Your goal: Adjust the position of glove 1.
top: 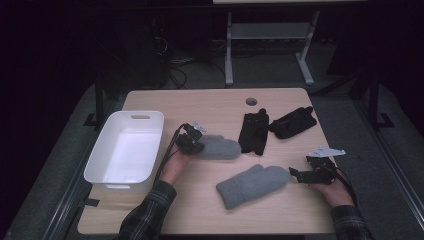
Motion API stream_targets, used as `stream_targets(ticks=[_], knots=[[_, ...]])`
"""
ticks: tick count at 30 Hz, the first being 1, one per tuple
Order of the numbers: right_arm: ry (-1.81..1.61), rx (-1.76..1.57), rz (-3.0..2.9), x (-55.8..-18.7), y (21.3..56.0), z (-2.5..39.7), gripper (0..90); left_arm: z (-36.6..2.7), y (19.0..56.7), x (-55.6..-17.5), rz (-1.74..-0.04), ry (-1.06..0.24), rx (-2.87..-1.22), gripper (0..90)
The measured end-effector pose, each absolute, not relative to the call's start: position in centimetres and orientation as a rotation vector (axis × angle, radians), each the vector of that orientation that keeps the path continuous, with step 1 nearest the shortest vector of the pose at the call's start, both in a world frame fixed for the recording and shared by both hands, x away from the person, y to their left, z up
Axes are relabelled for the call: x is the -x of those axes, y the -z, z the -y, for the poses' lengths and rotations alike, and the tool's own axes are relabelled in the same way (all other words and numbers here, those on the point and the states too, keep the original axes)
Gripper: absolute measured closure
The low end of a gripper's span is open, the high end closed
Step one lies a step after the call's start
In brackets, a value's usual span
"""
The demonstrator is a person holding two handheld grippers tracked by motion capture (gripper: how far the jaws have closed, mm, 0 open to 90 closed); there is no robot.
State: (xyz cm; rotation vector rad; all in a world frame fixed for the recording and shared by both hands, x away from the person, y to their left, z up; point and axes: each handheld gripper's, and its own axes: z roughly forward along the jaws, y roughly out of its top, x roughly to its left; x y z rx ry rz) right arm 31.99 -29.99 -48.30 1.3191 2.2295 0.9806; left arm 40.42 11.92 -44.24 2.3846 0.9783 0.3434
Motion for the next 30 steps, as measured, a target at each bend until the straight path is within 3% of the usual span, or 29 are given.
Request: stream_targets(ticks=[11, 18, 22, 30], knots=[[-0.981, -1.319, -2.229, -32.0, 48.3, 30.0, 14.4, -11.1, 43.9, -36.6, -0.857, -0.162, -2.436, 89.4], [-0.981, -1.319, -2.229, -32.0, 48.3, 30.0, 14.4, -11.8, 43.5, -35.3, -0.818, -0.126, -2.373, 88.4], [-0.981, -1.319, -2.229, -32.0, 48.3, 30.0, 14.4, -11.9, 42.7, -35.5, -0.705, -0.145, -2.357, 78.6], [-0.982, -1.319, -2.228, -32.0, 48.3, 30.0, 14.4, -10.3, 42.6, -36.4, -0.501, -0.147, -2.397, 42.1]])
